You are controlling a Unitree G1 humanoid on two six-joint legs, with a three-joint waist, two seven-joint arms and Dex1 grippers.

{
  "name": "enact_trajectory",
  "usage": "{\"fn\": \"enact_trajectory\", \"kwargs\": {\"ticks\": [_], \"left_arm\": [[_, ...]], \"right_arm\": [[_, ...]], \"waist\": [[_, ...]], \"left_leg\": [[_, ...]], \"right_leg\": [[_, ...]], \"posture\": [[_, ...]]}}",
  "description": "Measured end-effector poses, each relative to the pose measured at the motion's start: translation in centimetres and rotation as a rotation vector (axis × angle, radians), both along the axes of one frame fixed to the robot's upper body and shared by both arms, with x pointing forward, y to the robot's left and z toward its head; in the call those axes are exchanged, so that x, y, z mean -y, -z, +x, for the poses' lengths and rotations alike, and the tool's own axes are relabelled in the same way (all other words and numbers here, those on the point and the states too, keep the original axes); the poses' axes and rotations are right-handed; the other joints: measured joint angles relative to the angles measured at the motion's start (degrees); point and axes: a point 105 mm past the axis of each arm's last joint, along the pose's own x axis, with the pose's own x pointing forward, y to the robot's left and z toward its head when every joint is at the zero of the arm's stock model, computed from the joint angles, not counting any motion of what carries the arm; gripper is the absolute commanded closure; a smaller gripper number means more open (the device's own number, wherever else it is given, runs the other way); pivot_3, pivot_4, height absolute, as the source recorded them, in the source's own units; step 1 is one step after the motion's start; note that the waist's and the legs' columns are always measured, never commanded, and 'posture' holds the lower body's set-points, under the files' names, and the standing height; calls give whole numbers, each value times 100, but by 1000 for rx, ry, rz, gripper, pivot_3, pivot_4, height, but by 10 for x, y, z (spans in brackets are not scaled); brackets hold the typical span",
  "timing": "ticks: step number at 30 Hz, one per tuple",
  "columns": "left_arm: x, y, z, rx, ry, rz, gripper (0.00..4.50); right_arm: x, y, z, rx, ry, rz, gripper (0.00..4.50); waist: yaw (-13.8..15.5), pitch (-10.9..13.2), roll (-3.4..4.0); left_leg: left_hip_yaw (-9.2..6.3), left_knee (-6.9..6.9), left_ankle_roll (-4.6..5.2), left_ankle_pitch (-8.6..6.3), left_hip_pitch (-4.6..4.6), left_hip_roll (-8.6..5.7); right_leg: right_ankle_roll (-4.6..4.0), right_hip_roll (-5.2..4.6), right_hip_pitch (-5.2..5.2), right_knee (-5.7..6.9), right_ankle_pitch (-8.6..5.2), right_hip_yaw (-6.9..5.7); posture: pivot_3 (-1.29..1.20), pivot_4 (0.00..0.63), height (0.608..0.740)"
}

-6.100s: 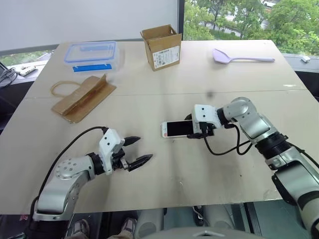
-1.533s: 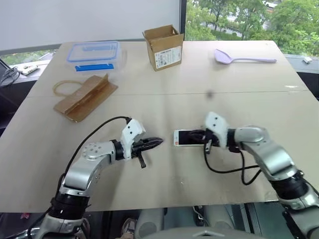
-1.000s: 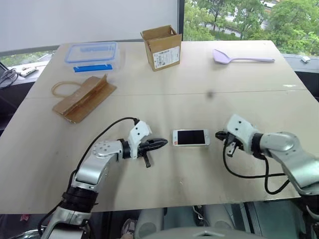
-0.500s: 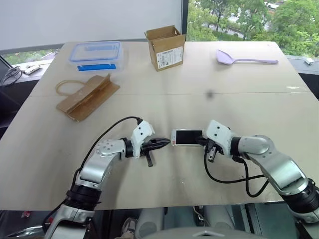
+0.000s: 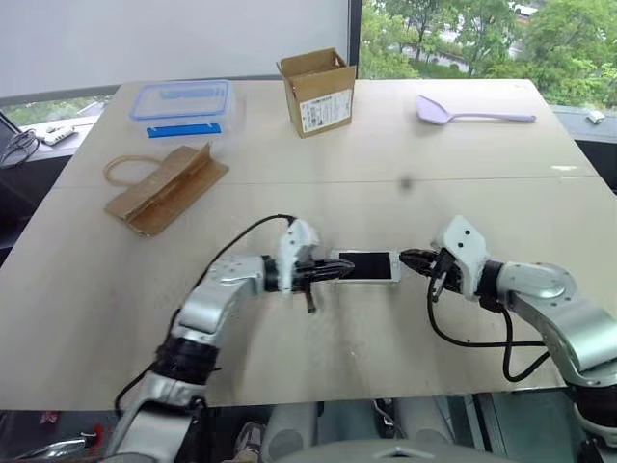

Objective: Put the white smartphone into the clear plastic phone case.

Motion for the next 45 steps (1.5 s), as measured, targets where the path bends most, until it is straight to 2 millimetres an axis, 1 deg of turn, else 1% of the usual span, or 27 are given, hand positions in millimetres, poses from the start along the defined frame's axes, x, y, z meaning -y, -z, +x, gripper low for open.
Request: {"fn": "enact_trajectory", "kwargs": {"ticks": [2,7,9,10,13,17,19,21,23,24,25,26,28,30,33,35,38,39,40,41,42,43,44,45], "left_arm": [[9,-2,4,32,6,25,4461],[9,-2,7,62,-4,65,4461],[6,-1,6,70,-8,79,4461],[4,-1,6,72,-11,85,4461],[2,1,3,71,-25,90,4461],[1,5,-1,60,-51,89,4461],[1,6,-3,52,-62,88,4461],[0,9,-3,39,-79,91,4461],[-2,14,-6,14,-104,95,4461],[-1,15,-6,11,-104,93,4461],[-2,16,-7,7,-110,96,4461],[-4,21,-9,-11,-125,105,4461],[-4,24,-10,-22,-134,103,4461],[-4,25,-10,-27,-146,103,4461],[-3,26,-10,-33,-158,102,4461],[-1,25,-10,-27,-164,92,4461],[1,19,-10,-8,-180,47,4461],[-2,13,-7,2,-206,9,4461],[-1,4,-6,19,-220,-42,4461],[-3,-3,-5,29,-237,-83,4490],[-9,-13,-2,39,-272,-131,4237],[-9,-13,-2,39,-272,-131,4237],[-13,-19,0,36,-289,-165,3794],[-15,-25,-1,36,-295,-197,3528]], "right_arm": [[-2,5,4,-17,1,-1,4500],[-17,12,8,-46,-43,7,4500],[-20,21,11,-78,-54,-17,4500],[-20,25,13,-94,-53,-31,4500],[-20,25,16,-117,-79,-106,4500],[-19,30,15,-155,-97,-187,4500],[-19,31,16,-176,-94,-203,4500],[-20,33,19,-212,-95,-225,4500],[-23,40,25,-277,-100,-218,4500],[-21,48,26,-318,-91,-226,4500],[-22,49,27,-331,-96,-221,4500],[-23,50,29,-356,-109,-221,4500],[-23,52,30,-392,-122,-229,4500],[-23,54,30,-406,-126,-235,4500],[-27,57,33,-394,-134,-223,4500],[-33,59,34,-365,-116,-164,4500],[-34,57,33,-270,-77,-77,4500],[-34,49,31,-193,-67,-21,4500],[-31,48,25,-161,-53,40,4500],[-31,47,18,-149,-54,90,4212],[-31,37,9,-112,-62,155,3885],[-31,37,9,-112,-62,155,3885],[-24,25,6,-61,-55,174,3314],[-13,16,1,-16,-41,170,2994]], "waist": [[-36,0,0],[-55,-1,1],[-55,-2,1],[-53,-3,2],[-52,-16,0],[-29,-52,-3],[-24,-77,-14],[-28,-114,-22],[-41,-167,-40],[-41,-197,-48],[-41,-214,-48],[-52,-234,-53],[-57,-252,-55],[-56,-278,-58],[-68,-332,-75],[-88,-330,-70],[-63,-311,-65],[-68,-251,13],[-51,-227,23],[-46,-213,26],[-49,-178,47],[-50,-178,48],[-58,-173,54],[-45,-162,52]], "left_leg": [[0,0,0,0,2,1],[-1,-1,0,0,6,2],[1,0,0,0,6,2],[1,1,0,0,5,1],[-1,1,0,0,10,1],[-5,1,0,0,17,1],[-6,1,0,0,23,1],[-6,0,0,-1,46,1],[-8,-32,-1,-3,124,7],[-13,-47,-2,-4,138,11],[-25,-50,-5,-6,141,15],[-34,-61,-24,-17,160,18],[-40,-76,-31,-21,196,18],[-46,-81,-32,-22,200,17],[-47,-90,-34,-23,205,17],[-48,-90,-35,-24,204,26],[-58,-89,-35,-24,194,30],[-42,-91,-35,-24,175,22],[-49,-92,-32,-22,147,14],[-48,-89,-6,-4,107,9],[-40,-85,-5,-1,44,-4],[-40,-84,-5,-1,41,-4],[-31,-73,-5,-1,2,-5],[-31,-71,-5,-1,-9,-8]], "right_leg": [[1,1,0,2,1,1],[1,3,1,4,1,2],[1,2,1,3,1,3],[0,1,1,3,0,3],[-2,1,5,3,-1,3],[-20,0,17,1,-12,-1],[-20,-1,24,-1,-12,-2],[-20,-2,47,-9,-13,-2],[-21,-5,112,-48,-16,-6],[-22,-6,127,-65,-16,-9],[-22,-7,132,-72,-16,-13],[-21,-13,141,-73,-16,-5],[-20,-33,177,-84,-18,-7],[-19,-36,183,-90,-20,-13],[-18,-35,187,-96,-24,-16],[-18,-39,187,-97,-24,-14],[-18,-42,183,-99,-24,-14],[-17,-38,160,-102,-23,-8],[-16,-33,139,-95,-22,-18],[-15,-28,96,-81,-21,-19],[7,-10,36,-73,-5,-8],[7,-10,32,-72,-5,-8],[-5,-5,-3,-63,4,-5],[-13,-6,-5,-65,8,-16]], "posture": [[0,150,740],[0,150,740],[0,150,740],[0,150,740],[0,150,740],[0,150,740],[0,150,740],[0,150,740],[0,150,740],[0,150,740],[0,150,740],[0,150,740],[0,150,740],[0,150,740],[0,150,740],[0,150,740],[0,150,740],[0,150,740],[0,150,740],[0,150,740],[0,150,740],[0,150,740],[0,150,740],[0,150,740]]}}
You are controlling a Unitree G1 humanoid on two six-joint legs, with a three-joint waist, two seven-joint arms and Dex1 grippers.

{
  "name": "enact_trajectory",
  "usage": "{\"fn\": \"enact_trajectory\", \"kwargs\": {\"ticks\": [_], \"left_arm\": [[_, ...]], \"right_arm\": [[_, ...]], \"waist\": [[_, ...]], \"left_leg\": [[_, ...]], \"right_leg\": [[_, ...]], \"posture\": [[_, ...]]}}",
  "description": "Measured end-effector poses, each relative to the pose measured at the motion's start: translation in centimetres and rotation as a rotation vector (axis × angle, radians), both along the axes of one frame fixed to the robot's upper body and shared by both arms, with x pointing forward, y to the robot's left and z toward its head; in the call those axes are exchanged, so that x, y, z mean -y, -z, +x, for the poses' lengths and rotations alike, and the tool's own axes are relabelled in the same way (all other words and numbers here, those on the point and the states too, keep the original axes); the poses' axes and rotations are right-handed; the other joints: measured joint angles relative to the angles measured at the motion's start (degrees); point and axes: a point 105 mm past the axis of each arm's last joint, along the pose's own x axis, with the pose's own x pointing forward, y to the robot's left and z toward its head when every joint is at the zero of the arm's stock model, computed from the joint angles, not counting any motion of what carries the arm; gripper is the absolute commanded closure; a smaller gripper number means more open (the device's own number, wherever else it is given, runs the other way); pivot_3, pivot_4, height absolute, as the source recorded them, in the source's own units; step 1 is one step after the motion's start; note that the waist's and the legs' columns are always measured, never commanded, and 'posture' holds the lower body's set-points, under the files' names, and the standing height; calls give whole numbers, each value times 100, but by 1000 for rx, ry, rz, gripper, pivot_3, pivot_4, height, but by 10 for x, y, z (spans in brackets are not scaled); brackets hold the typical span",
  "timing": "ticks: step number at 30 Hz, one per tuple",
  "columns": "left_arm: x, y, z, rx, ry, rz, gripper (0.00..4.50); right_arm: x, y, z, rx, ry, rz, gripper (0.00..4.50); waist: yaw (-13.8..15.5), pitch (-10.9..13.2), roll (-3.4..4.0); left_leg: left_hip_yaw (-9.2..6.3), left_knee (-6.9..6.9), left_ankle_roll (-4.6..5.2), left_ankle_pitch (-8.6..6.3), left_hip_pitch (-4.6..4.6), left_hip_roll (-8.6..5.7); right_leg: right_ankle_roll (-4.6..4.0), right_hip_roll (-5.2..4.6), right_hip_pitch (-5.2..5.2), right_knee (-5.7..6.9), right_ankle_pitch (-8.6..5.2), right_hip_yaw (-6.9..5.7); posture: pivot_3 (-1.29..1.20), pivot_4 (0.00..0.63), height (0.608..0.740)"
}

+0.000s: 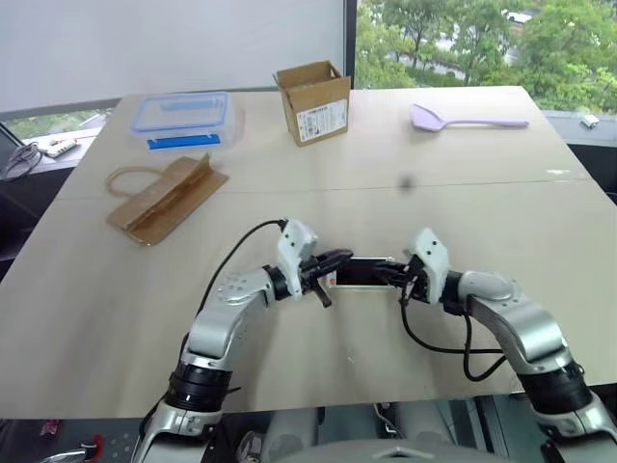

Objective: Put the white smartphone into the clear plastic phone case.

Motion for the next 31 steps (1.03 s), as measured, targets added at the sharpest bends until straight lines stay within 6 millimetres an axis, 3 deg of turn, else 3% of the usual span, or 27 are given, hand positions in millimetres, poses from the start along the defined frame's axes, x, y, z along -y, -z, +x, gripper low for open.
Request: {"fn": "enact_trajectory", "kwargs": {"ticks": [4,6,7,14,20,26,31], "left_arm": [[-20,-22,-3,47,-27,-42,1552],[-24,-27,-14,47,8,-42,468],[-31,-24,-22,19,21,-28,27],[-74,-14,-48,-57,-27,77,27],[-88,1,-64,-113,-42,119,27],[-99,-6,-61,-79,-78,141,27],[-103,-26,-33,-11,-197,54,27]], "right_arm": [[32,-25,-12,84,74,8,1034],[44,-30,-26,88,73,0,11],[57,-33,-36,86,91,-18,0],[111,-28,-69,30,197,-150,0],[129,-26,-80,20,225,-186,0],[148,-19,-82,6,263,-202,0],[154,-23,-75,43,298,-192,0]], "waist": [[6,28,-16],[10,49,-18],[10,65,-19],[22,87,-26],[39,92,-29],[114,100,-35],[159,101,-36]], "left_leg": [[9,-8,2,-3,3,1],[12,-9,3,-4,4,1],[13,-8,3,-4,3,3],[20,-3,3,-4,14,13],[31,1,2,-4,11,13],[35,1,2,-4,11,13],[33,4,3,-4,11,12]], "right_leg": [[20,0,6,-18,-15,-3],[23,-2,8,-22,-21,-1],[10,-2,7,-22,-30,-1],[1,0,8,-17,-34,3],[1,-5,7,-18,-34,11],[1,-7,6,-18,-34,13],[1,-2,8,-16,-33,12]], "posture": [[0,150,740],[0,150,740],[0,150,740],[0,150,740],[0,150,740],[0,150,740],[0,150,740]]}}
